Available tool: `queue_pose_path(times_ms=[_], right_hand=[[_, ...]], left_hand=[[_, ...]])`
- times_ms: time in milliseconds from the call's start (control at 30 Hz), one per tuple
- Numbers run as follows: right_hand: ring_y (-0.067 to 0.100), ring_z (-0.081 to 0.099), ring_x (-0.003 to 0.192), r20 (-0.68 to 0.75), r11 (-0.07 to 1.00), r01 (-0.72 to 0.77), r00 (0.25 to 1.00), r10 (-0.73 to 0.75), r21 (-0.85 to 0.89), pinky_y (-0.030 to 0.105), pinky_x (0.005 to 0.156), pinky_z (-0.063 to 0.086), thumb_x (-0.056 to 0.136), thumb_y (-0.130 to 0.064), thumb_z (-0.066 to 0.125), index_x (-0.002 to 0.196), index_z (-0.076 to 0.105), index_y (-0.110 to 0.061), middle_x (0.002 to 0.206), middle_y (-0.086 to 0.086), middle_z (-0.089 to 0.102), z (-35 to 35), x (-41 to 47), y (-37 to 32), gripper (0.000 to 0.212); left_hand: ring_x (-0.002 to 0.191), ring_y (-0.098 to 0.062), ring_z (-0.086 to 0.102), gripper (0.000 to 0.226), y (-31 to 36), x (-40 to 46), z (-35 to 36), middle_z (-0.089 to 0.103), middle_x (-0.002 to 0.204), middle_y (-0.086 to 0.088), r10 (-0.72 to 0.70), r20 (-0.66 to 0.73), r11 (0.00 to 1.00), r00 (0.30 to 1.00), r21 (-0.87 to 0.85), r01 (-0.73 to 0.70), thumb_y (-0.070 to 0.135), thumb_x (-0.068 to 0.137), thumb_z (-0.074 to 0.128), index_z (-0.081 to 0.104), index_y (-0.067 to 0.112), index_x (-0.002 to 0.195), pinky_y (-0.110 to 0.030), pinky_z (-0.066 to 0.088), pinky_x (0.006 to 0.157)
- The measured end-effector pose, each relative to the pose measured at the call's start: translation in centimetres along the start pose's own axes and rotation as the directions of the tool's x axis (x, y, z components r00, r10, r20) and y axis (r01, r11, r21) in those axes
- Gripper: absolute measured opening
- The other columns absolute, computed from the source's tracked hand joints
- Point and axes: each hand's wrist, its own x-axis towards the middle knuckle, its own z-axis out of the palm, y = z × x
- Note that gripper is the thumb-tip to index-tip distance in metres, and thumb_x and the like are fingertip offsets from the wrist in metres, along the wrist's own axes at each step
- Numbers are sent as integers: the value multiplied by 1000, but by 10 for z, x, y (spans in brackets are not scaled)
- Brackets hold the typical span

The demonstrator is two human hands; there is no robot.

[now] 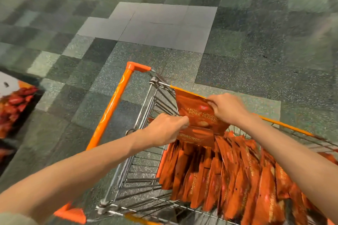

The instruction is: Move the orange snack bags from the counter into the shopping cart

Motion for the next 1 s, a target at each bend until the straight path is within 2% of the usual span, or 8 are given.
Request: queue_pose_path(times_ms=[167, 267, 467, 600, 733, 833, 900, 1000], right_hand=[[36, 63, 98, 16, 997, -42, 999, 41, 58, 39, 73, 47, 96, -30, 46, 96, 65, -21, 100, 11, 71, 8, 17, 8, 21], [36, 62, 101, 89, 998, -43, 995, 39, 44, 38, 74, 46, 93, -26, 48, 99, 63, -23, 103, 11, 69, 7, 24, 8, 16], [35, 61, 103, -29, 995, -42, 999, 44, 87, 40, 78, 49, 93, -26, 53, 108, 67, -27, 105, 7, 71, -6, 37, 5, 21], [34, 61, 104, 131, 976, -126, 986, 104, 177, 36, 80, 46, 89, -22, 58, 104, 68, -21, 106, 9, 70, -9, 48, 15, 18], [32, 62, 103, 167, 923, -239, 966, 196, 301, 31, 79, 44, 86, -16, 61, 102, 71, -16, 103, 12, 71, -12, 50, 33, 19], [30, 63, 98, 147, 896, -294, 955, 259, 332, 26, 71, 36, 88, -18, 60, 97, 72, -14, 95, 11, 71, -13, 46, 43, 15], [29, 63, 88, 153, 867, -336, 942, 300, 369, 26, 70, 37, 90, -19, 57, 87, 70, -15, 82, 7, 68, -12, 44, 50, 14], [25, 58, 68, 158, 814, -372, 928, 338, 446, 34, 69, 46, 93, -22, 52, 72, 63, -12, 67, 4, 60, -11, 40, 53, 26]], left_hand=[[50, -23, 61, 28, -6, 3, 11, 65, 68, 0, -35, -23, 998, 999, -47, 34, 0, 80, 61, 43, 17, 94, -26, 45, 42], [49, -23, 61, 20, -4, 10, 16, 66, 66, 0, -60, -76, 995, 995, -82, 53, -1, 79, 66, 54, 11, 89, -24, 42, 40], [59, -20, 63, 10, -17, 35, 23, 68, 78, 3, -64, -96, 995, 993, -81, 56, 6, 88, 55, 55, 14, 95, -33, 49, 44], [66, -23, 65, 8, -26, 58, 26, 69, 79, 1, -129, -126, 988, 984, -95, 117, 8, 89, 55, 56, 12, 96, -33, 47, 47], [76, -30, 66, 14, -36, 88, 32, 70, 83, -3, -239, -139, 968, 961, -109, 225, 20, 92, 49, 58, 10, 94, -37, 49, 55], [91, -31, 65, 16, -42, 108, 37, 71, 97, -5, -289, -26, 953, 957, -105, 285, 16, 86, 59, 59, 11, 102, -39, 50, 70], [101, -29, 63, 25, -48, 116, 38, 70, 106, -6, -310, 49, 946, 950, -89, 313, 15, 83, 62, 61, 12, 108, -41, 47, 81], [104, -26, 63, 25, -56, 124, 34, 71, 107, -4, -400, 46, 912, 915, -74, 403, 15, 81, 65, 65, 17, 106, -38, 46, 86]])
